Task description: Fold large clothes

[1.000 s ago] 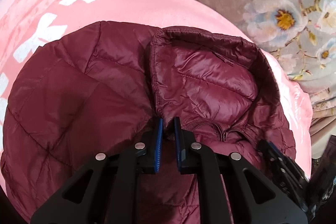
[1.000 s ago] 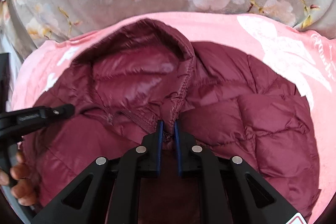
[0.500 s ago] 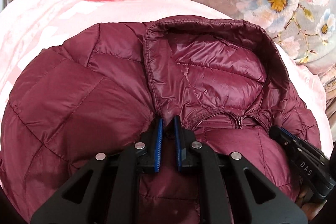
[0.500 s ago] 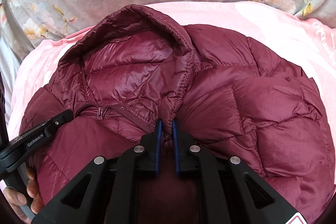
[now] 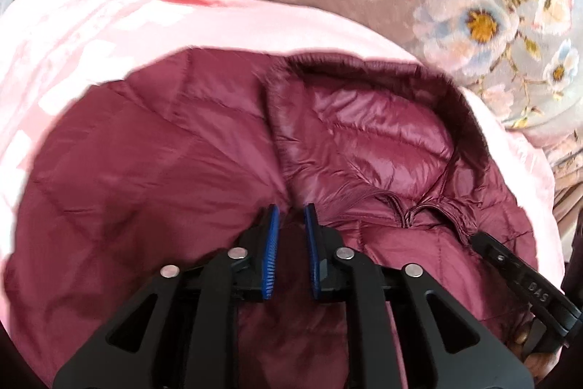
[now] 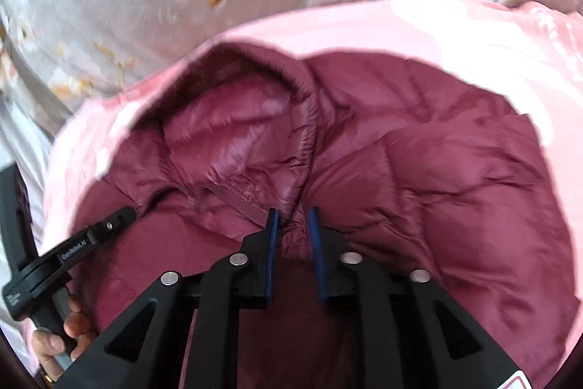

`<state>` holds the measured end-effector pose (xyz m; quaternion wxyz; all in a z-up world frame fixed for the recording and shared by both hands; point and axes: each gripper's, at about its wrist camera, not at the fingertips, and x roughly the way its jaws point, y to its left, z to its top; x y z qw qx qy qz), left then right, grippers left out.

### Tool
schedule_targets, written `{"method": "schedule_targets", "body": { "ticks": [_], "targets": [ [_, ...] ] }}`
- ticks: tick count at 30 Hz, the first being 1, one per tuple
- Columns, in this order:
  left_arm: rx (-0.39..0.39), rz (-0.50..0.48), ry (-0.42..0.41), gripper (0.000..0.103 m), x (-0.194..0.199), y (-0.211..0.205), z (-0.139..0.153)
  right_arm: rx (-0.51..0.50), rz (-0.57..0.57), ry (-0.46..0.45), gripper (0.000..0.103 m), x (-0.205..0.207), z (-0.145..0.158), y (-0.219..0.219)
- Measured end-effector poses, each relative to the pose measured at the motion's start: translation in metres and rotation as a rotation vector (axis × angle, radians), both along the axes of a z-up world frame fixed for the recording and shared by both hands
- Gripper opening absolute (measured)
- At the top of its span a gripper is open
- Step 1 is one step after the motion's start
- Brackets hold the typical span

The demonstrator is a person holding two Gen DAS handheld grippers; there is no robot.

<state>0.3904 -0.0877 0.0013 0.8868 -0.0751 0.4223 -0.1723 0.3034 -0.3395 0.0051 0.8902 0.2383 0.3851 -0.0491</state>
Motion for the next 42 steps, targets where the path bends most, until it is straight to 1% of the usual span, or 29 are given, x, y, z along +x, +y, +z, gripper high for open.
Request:
{"method": "schedule_targets", "body": {
  "ticks": [1,2,3,4,6,7,9,10,11,13,15,17,18,19,20,21,22,23,24,25,26,27,30,33,35,37,39,40,42],
  "targets": [
    [-0.042,0.010,-0.002,0.027,0.001,0.007,0.012,0.027,-0.008,-0.026,0.021,-0.003,0.007,-0.004],
    [-0.071,0.024,-0.003,0.031,0.003,0.012,0.020,0.089,-0.031,-0.074,0.022,-0.007,0.019,-0.011],
    [-0.126,0.048,0.001,0.040,0.008,0.018,0.032,0.145,-0.054,-0.109,0.028,-0.008,0.027,-0.019],
    [-0.158,0.058,0.004,0.049,0.012,0.021,0.039,0.209,-0.077,-0.143,0.037,-0.007,0.032,-0.027],
    [-0.256,0.102,0.031,0.058,0.030,0.027,0.055,0.322,-0.104,-0.178,0.047,0.002,0.035,-0.039],
    [-0.286,0.117,0.040,0.060,0.036,0.028,0.057,0.399,-0.120,-0.193,0.048,0.010,0.033,-0.046],
    [-0.353,0.176,0.095,0.060,0.059,0.029,0.057,0.472,-0.148,-0.194,0.048,0.024,0.028,-0.051],
    [-0.369,0.185,0.115,0.060,0.065,0.030,0.055,0.499,-0.162,-0.190,0.048,0.029,0.023,-0.054],
    [-0.394,0.199,0.152,0.060,0.075,0.029,0.051,0.530,-0.175,-0.182,0.048,0.036,0.017,-0.056],
    [-0.418,0.212,0.213,0.060,0.091,0.023,0.039,0.594,-0.197,-0.162,0.048,0.046,0.004,-0.058],
    [-0.398,0.222,0.245,0.060,0.101,0.016,0.029,0.656,-0.234,-0.141,0.048,0.054,-0.013,-0.063],
    [-0.353,0.226,0.261,0.059,0.106,0.010,0.021,0.695,-0.260,-0.137,0.048,0.059,-0.024,-0.067],
    [-0.339,0.225,0.265,0.053,0.107,0.008,0.017,0.709,-0.264,-0.141,0.046,0.062,-0.026,-0.071],
    [-0.306,0.220,0.277,0.042,0.110,0.005,0.012,0.713,-0.272,-0.141,0.042,0.062,-0.028,-0.073],
    [-0.280,0.214,0.289,0.034,0.112,0.003,0.009,0.713,-0.281,-0.143,0.040,0.062,-0.030,-0.074],
    [-0.243,0.203,0.303,0.018,0.113,0.000,0.003,0.699,-0.284,-0.137,0.030,0.063,-0.030,-0.075],
    [-0.208,0.200,0.309,0.013,0.114,-0.002,-0.001,0.675,-0.282,-0.123,0.019,0.064,-0.031,-0.075],
    [-0.156,0.194,0.311,0.012,0.114,-0.004,-0.006,0.623,-0.273,-0.095,0.015,0.066,-0.031,-0.073],
    [-0.123,0.184,0.304,0.009,0.113,-0.005,-0.009,0.558,-0.261,-0.065,0.008,0.068,-0.031,-0.071],
    [-0.099,0.180,0.299,0.009,0.112,-0.005,-0.012,0.484,-0.251,-0.032,0.006,0.069,-0.031,-0.069],
    [-0.085,0.169,0.291,0.009,0.110,-0.005,-0.013,0.433,-0.234,-0.016,0.005,0.070,-0.030,-0.066],
    [-0.092,0.161,0.276,0.008,0.106,-0.003,-0.011,0.376,-0.215,-0.001,0.004,0.070,-0.029,-0.063],
    [-0.113,0.132,0.214,0.009,0.093,0.003,0.007,0.220,-0.166,0.044,0.001,0.072,-0.027,-0.054],
    [-0.182,0.113,0.179,0.009,0.080,0.011,0.029,0.079,-0.129,0.070,0.001,0.075,-0.027,-0.040],
    [-0.193,0.109,0.152,0.009,0.074,0.012,0.042,0.011,-0.121,0.081,0.001,0.077,-0.028,-0.034],
    [-0.217,0.101,0.146,0.009,0.072,0.009,0.050,-0.032,-0.119,0.088,0.001,0.080,-0.027,-0.031],
    [-0.249,0.080,0.140,0.009,0.063,0.009,0.058,-0.052,-0.114,0.089,0.001,0.079,-0.028,-0.027],
    [-0.248,0.077,0.130,0.009,0.064,0.003,0.063,-0.058,-0.111,0.090,0.001,0.079,-0.028,-0.027],
    [-0.192,0.086,0.082,0.009,0.064,-0.007,0.070,-0.070,-0.108,0.087,0.001,0.078,-0.029,-0.026]
  ]
}}
